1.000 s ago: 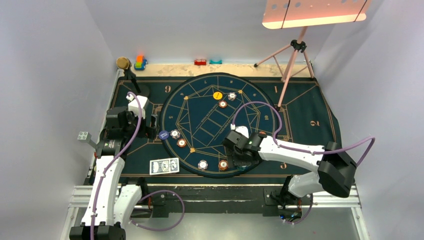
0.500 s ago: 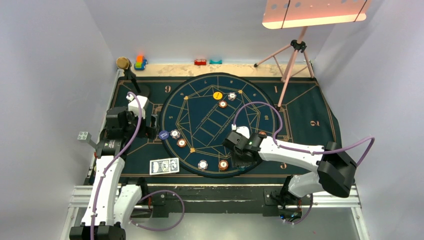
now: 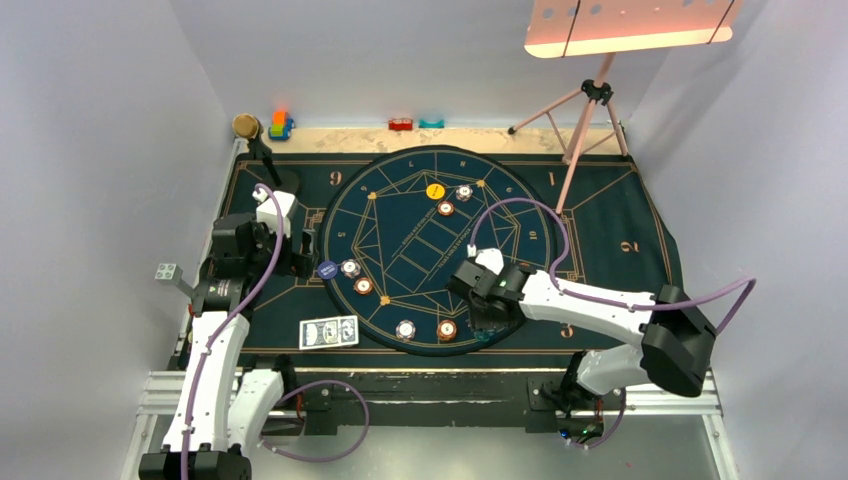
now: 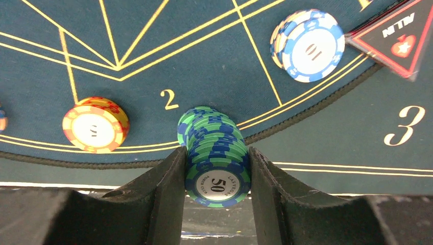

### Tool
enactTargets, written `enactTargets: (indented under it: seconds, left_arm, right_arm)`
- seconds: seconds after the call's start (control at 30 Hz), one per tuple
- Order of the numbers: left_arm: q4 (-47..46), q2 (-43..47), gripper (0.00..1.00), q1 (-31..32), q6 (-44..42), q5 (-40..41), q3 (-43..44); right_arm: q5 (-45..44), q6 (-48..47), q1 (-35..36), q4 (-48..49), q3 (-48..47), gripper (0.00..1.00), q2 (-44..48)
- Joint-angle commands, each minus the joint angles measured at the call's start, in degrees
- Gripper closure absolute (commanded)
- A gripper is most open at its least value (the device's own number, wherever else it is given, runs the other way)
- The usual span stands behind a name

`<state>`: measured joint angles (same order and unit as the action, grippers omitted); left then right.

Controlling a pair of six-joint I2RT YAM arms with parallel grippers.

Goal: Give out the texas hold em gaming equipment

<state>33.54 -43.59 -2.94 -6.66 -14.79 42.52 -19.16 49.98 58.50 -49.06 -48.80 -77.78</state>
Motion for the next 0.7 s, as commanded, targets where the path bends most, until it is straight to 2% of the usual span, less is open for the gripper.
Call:
enactTargets:
  seconds: [0.0, 0.3, 0.67]
  left_arm:
    - [-1.57, 0.63, 0.0, -0.41, -0.8, -0.68, -0.07]
    - [-1.68, 0.65, 0.0, -0.38, -0.77, -0.61, -0.07]
    - [-1.73, 0.62, 0.0, -0.41, -0.65, -0.17, -0.07]
  right_arm:
    - [-4.17, 0.33, 0.21, -4.18, -6.58, 0.76, 3.05]
    - [-2.29, -3.84, 0.21, -3.75, -15.93, 0.8, 0.6]
    - [3.91, -14.03, 1.64, 7.24, -35.65, 0.82, -22.62]
